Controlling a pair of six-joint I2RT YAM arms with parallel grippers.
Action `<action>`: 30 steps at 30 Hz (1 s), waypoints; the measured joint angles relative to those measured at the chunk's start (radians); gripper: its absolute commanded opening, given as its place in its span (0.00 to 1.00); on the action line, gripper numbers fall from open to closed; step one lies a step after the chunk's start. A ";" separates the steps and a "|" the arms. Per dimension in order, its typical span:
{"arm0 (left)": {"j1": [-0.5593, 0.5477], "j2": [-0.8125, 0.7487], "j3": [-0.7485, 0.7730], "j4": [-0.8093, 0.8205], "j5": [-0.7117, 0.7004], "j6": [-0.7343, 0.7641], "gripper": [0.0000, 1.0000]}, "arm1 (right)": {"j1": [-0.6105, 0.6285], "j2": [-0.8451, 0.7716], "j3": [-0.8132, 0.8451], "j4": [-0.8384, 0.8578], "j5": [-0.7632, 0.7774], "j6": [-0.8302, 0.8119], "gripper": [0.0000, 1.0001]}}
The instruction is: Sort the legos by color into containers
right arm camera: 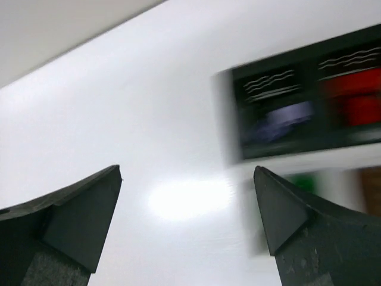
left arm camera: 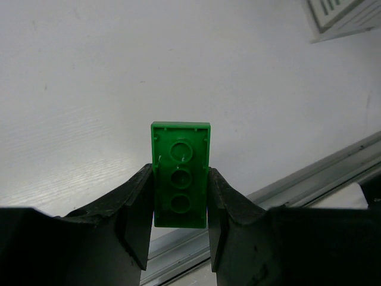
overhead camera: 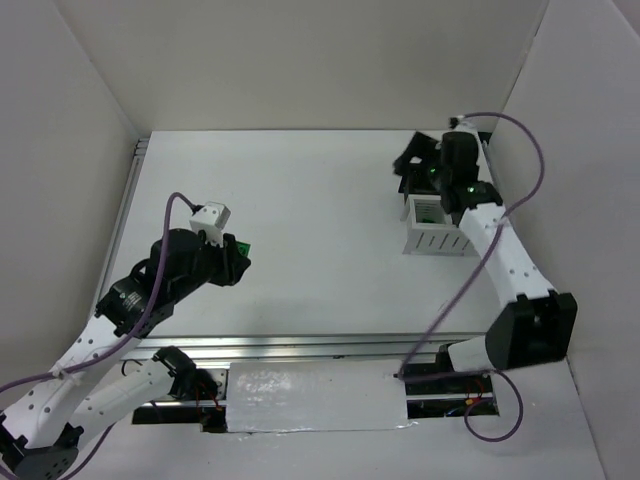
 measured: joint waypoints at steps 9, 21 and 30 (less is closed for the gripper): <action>0.054 -0.127 -0.033 0.101 0.243 0.085 0.00 | 0.745 -0.294 -0.274 0.220 -0.362 0.261 0.99; 0.054 -0.192 -0.059 0.131 0.439 0.155 0.02 | 1.012 -0.184 -0.214 0.283 -0.225 0.418 0.79; 0.056 -0.207 -0.059 0.151 0.480 0.172 0.03 | 1.057 -0.089 -0.082 0.260 -0.127 0.407 0.16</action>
